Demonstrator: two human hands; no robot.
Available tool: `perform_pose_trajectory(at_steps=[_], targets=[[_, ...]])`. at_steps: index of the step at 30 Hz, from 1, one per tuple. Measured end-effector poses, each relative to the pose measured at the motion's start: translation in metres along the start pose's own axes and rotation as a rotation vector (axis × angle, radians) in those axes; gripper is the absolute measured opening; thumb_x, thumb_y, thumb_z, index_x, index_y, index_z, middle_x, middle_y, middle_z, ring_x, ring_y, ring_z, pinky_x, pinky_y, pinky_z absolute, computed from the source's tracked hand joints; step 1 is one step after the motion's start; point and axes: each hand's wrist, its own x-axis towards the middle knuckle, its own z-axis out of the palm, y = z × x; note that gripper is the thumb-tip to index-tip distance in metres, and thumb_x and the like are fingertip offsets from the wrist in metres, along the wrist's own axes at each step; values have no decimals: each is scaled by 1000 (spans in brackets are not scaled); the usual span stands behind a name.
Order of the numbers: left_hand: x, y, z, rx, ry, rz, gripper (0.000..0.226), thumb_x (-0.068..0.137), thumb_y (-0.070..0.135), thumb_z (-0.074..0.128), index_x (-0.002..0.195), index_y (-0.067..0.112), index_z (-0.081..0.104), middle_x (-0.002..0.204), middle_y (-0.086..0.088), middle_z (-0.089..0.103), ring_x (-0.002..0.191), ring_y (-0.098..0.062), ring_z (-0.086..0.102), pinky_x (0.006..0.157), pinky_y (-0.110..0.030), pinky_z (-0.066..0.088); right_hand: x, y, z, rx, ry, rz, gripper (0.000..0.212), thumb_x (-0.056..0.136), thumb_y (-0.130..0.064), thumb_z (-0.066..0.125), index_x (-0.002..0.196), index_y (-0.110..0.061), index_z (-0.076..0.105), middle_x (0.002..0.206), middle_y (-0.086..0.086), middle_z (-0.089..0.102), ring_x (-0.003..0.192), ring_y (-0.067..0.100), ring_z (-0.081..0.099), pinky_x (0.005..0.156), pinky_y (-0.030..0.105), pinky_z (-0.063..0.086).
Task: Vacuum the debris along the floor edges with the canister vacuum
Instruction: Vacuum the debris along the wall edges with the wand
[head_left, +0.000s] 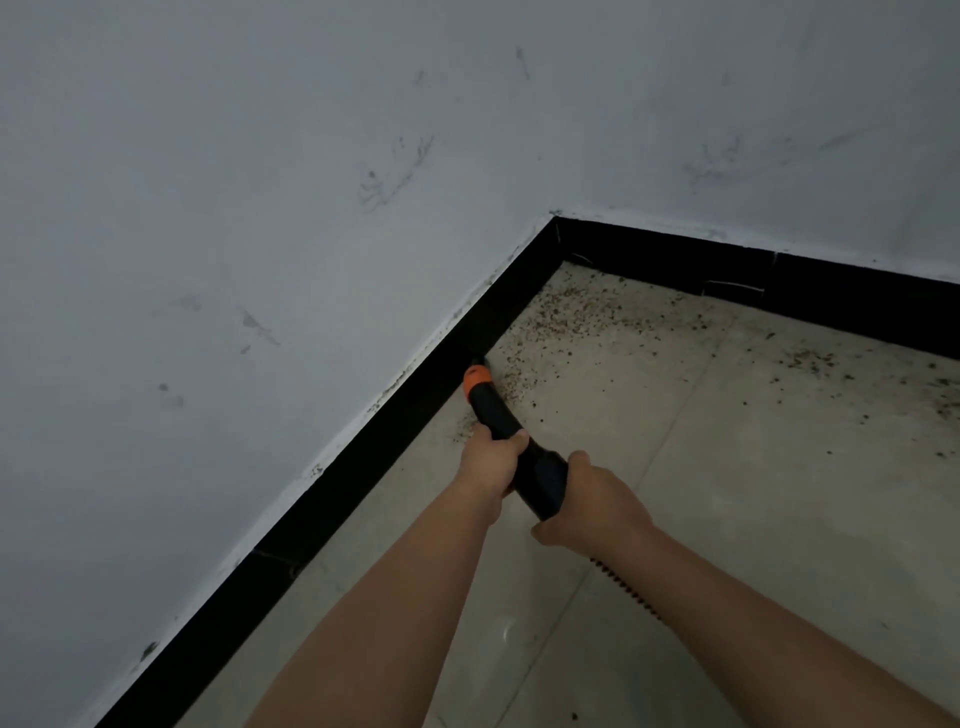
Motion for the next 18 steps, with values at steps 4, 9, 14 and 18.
perform_pose_trajectory(at_steps=[4,9,14,18], targets=[[20,10,14,9,-25,26,49,93,12,54,138,7,36,132,-15,49,116,-33,51,98,-43,45,15,3,-13,-6,13,40,52,71,-26,76,100,-15,33,95,2,46,83,15,50,51,20,38],[42,23,31,68,-72,43,60,92,17,54,145,8,26,138,-15,43,119,-34,48,101,-45,43,23,3,-35,-53,-37,88,56,73,-22,77,101,-15,30,103,5,47,88,14,47,49,15,35],[61,40,42,82,-80,23,53,94,21,52,141,8,31,134,-15,46,115,-33,50,95,-44,48,33,0,-55,-150,-21,140,57,72,-18,77,101,-14,28,115,9,50,89,15,45,57,21,39],[78,53,49,73,-109,37,46,94,21,51,136,6,37,128,-16,48,112,-34,52,94,-45,49,49,-3,-67,-197,-16,165,56,72,-18,76,100,-14,28,103,6,45,88,16,44,58,22,37]])
